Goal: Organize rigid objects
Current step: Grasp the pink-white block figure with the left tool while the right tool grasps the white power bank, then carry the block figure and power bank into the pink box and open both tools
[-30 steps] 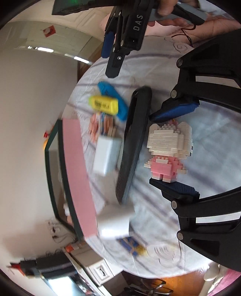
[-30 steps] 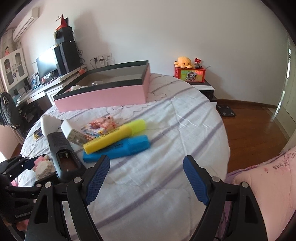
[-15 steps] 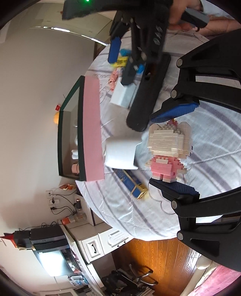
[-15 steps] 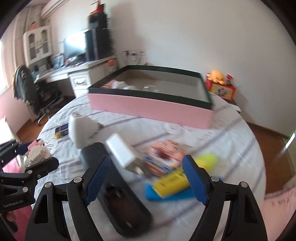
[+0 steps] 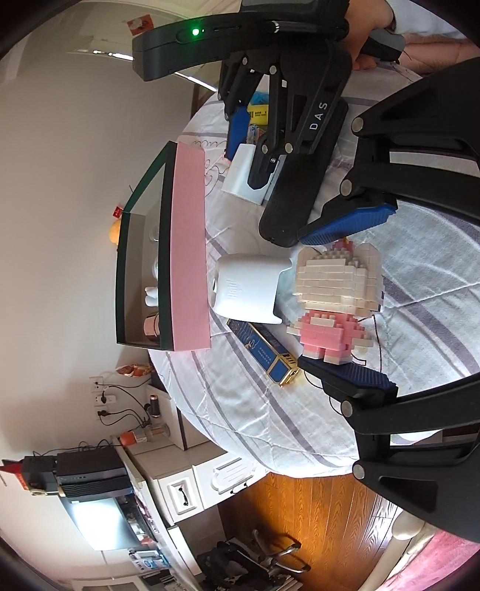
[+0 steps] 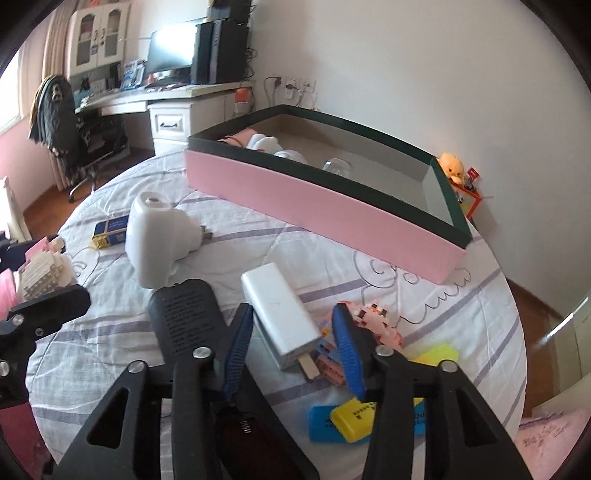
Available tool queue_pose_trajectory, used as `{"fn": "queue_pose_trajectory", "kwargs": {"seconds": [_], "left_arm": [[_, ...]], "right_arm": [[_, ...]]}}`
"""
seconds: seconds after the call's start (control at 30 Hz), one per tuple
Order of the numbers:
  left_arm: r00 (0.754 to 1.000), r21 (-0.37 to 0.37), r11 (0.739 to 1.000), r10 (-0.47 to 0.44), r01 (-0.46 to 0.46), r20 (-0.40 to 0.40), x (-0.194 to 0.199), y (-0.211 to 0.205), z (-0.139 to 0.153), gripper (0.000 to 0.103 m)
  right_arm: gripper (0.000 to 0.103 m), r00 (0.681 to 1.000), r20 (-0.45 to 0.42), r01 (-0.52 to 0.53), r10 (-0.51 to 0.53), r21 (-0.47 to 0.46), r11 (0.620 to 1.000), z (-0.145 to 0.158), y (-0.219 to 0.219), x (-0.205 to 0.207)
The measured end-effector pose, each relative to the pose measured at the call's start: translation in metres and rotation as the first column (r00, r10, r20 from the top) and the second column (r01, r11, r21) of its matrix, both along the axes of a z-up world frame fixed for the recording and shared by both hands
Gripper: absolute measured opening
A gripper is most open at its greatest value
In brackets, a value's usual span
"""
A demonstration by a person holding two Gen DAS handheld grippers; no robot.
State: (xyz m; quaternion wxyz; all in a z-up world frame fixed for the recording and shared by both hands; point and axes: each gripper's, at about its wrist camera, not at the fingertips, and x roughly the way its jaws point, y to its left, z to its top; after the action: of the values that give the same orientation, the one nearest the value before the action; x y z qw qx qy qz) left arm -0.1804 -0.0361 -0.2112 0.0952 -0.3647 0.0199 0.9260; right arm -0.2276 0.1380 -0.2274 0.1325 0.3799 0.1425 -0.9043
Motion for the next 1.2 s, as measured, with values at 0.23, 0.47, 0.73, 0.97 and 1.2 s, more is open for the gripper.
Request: {"fn": "queue_pose_trajectory", "kwargs": {"seconds": [0.23, 0.47, 0.73, 0.97, 1.2], "left_arm": [[1.000, -0.004, 1.000, -0.003, 0.003, 0.003, -0.001, 0.003, 0.001, 0.062], [1.000, -0.010, 1.000, -0.005, 0.005, 0.007, -0.005, 0.007, 0.000, 0.062], [0.999, -0.030, 0.999, -0.015, 0.014, -0.030, -0.008, 0.017, 0.017, 0.062], [0.992, -0.052, 0.998, -0.032, 0.026, -0.125, -0.013, 0.032, 0.055, 0.062], [0.976, -0.080, 0.997, -0.035, 0.018, -0.216, -0.029, 0.045, 0.096, 0.062]], "right_arm": [[0.027, 0.998, 0.058, -0.024, 0.024, -0.003, 1.000, -0.008, -0.004, -0.009], [0.024, 0.998, 0.052, -0.020, 0.025, -0.095, 0.995, -0.005, 0.009, -0.007], [0.024, 1.000, -0.003, -0.003, 0.003, -0.180, 0.984, 0.024, 0.036, 0.005], [0.024, 0.996, -0.085, 0.012, -0.034, -0.244, 0.970, 0.069, 0.066, 0.012], [0.024, 0.987, -0.147, 0.025, -0.062, -0.244, 0.969, 0.097, 0.087, 0.014]]}}
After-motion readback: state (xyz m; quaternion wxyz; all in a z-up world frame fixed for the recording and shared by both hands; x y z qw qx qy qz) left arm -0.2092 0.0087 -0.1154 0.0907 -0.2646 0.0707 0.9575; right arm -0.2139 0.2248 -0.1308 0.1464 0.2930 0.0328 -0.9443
